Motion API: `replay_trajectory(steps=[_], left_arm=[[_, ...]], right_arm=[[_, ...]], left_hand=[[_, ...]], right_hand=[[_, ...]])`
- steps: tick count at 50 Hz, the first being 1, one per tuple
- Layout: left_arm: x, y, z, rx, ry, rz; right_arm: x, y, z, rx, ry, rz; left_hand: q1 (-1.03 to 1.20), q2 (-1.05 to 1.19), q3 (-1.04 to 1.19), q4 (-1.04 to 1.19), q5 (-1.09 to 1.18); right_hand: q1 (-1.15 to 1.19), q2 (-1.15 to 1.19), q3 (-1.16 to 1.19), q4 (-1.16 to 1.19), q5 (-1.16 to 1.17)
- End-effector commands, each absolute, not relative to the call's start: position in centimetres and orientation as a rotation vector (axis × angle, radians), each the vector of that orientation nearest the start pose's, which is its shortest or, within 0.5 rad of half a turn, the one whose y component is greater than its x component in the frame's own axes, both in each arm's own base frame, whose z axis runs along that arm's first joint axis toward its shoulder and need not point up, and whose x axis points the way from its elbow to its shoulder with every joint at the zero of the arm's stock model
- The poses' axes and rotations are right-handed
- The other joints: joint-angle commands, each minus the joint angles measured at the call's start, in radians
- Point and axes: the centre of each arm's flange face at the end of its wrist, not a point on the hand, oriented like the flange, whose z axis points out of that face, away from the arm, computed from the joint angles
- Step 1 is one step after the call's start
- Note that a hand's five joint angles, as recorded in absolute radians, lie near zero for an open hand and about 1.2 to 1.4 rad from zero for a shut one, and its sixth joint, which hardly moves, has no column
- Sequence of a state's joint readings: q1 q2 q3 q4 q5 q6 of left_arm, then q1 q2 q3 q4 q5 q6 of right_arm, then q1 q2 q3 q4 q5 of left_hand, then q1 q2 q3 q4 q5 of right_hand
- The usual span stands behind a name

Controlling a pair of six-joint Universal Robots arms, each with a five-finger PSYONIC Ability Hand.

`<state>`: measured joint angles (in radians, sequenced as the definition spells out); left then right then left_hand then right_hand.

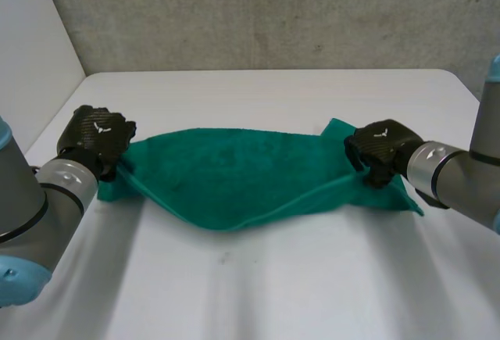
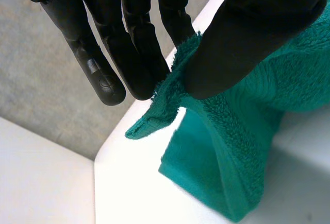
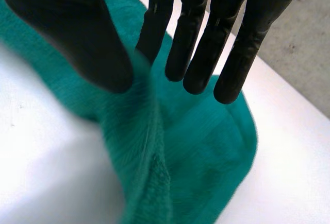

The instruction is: Fold the towel.

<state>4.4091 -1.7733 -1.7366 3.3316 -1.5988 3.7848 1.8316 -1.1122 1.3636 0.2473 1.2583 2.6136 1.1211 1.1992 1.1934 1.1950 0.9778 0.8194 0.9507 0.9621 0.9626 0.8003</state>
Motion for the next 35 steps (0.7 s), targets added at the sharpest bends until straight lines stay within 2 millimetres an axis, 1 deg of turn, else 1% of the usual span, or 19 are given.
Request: replay_trajectory(steps=[1,2,4,5,7,8,9,12,14,15,17,19,22,23,26,29,30,32,35], left_arm=[[-20.4,-28.9,21.2,0.909,2.009,-1.834],[-20.1,-29.3,21.1,0.891,2.015,-1.832],[-20.1,-29.4,21.0,0.882,2.023,-1.832],[-20.1,-29.4,20.9,0.878,2.032,-1.834],[-20.1,-29.4,20.8,0.873,2.039,-1.833],[-20.1,-29.4,20.8,0.873,2.040,-1.833],[-20.1,-29.4,20.5,0.870,2.054,-1.828],[-20.1,-29.4,20.1,0.871,2.069,-1.817],[-20.1,-29.4,20.1,0.872,2.071,-1.816],[-20.1,-29.5,19.9,0.874,2.076,-1.809],[-20.1,-29.5,19.7,0.874,2.080,-1.807],[-20.1,-29.7,19.5,0.875,2.086,-1.800],[-20.1,-30.1,19.2,0.874,2.089,-1.793],[-19.9,-30.5,19.0,0.868,2.092,-1.786],[-19.7,-31.3,18.7,0.855,2.096,-1.777],[-19.7,-31.7,18.6,0.851,2.097,-1.773],[-19.8,-32.1,18.5,0.846,2.095,-1.776],[-19.8,-32.2,18.4,0.846,2.098,-1.772],[-19.6,-32.6,18.3,0.825,2.108,-1.777]], right_arm=[[23.3,-29.9,19.6,-1.160,2.316,-1.535],[22.3,-30.1,19.4,-1.123,2.356,-1.525],[21.7,-30.1,19.6,-1.088,2.371,-1.525],[21.3,-30.0,19.7,-1.033,2.390,-1.517],[20.8,-30.0,19.6,-0.961,2.411,-1.500],[20.8,-30.0,19.6,-0.961,2.411,-1.500],[20.0,-29.9,19.2,-0.867,2.440,-1.464],[19.7,-29.4,18.8,-0.823,2.443,-1.416],[19.7,-29.1,18.7,-0.824,2.436,-1.402],[19.6,-27.8,18.5,-0.833,2.403,-1.362],[19.5,-27.5,18.6,-0.839,2.396,-1.356],[18.9,-26.5,18.1,-0.889,2.390,-1.333],[18.4,-25.6,17.6,-0.953,2.398,-1.322],[18.0,-25.0,17.2,-0.999,2.409,-1.316],[17.7,-24.3,15.9,-1.075,2.417,-1.320],[17.7,-24.0,15.3,-1.107,2.412,-1.333],[17.7,-23.7,14.6,-1.130,2.401,-1.357],[17.7,-23.7,14.4,-1.134,2.397,-1.368],[17.7,-23.9,13.7,-1.162,2.373,-1.444]], left_hand=[[0.275,0.197,0.203,0.201,0.244],[0.275,0.197,0.203,0.201,0.244],[0.275,0.197,0.203,0.201,0.244],[0.275,0.197,0.203,0.201,0.244],[0.275,0.197,0.203,0.201,0.244],[0.275,0.197,0.203,0.201,0.244],[0.275,0.197,0.203,0.201,0.244],[0.275,0.197,0.203,0.201,0.244],[0.275,0.197,0.203,0.201,0.244],[0.275,0.197,0.203,0.201,0.244],[0.275,0.197,0.203,0.201,0.244],[0.275,0.197,0.203,0.201,0.244],[0.275,0.197,0.203,0.201,0.244],[0.275,0.197,0.203,0.201,0.244],[0.275,0.197,0.203,0.201,0.244],[0.275,0.197,0.203,0.201,0.244],[0.275,0.197,0.203,0.201,0.244],[0.275,0.197,0.203,0.201,0.244],[0.275,0.197,0.203,0.201,0.244]], right_hand=[[-0.047,-0.179,-0.190,-0.191,-0.203],[-0.184,-0.315,-0.327,-0.327,-0.339],[-0.218,-0.349,-0.360,-0.361,-0.373],[-0.256,-0.387,-0.398,-0.399,-0.411],[-0.271,-0.402,-0.413,-0.414,-0.426],[-0.271,-0.402,-0.413,-0.414,-0.426],[-0.279,-0.411,-0.422,-0.422,-0.435],[-0.303,-0.434,-0.446,-0.446,-0.458],[-0.303,-0.434,-0.446,-0.446,-0.458],[-0.306,-0.437,-0.448,-0.449,-0.461],[-0.306,-0.437,-0.449,-0.449,-0.461],[-0.288,-0.420,-0.431,-0.431,-0.444],[-0.271,-0.402,-0.413,-0.414,-0.426],[-0.265,-0.396,-0.407,-0.408,-0.420],[-0.265,-0.396,-0.407,-0.408,-0.420],[-0.265,-0.396,-0.407,-0.408,-0.420],[-0.265,-0.396,-0.407,-0.408,-0.420],[-0.262,-0.393,-0.404,-0.405,-0.417],[-0.238,-0.370,-0.381,-0.381,-0.394]])
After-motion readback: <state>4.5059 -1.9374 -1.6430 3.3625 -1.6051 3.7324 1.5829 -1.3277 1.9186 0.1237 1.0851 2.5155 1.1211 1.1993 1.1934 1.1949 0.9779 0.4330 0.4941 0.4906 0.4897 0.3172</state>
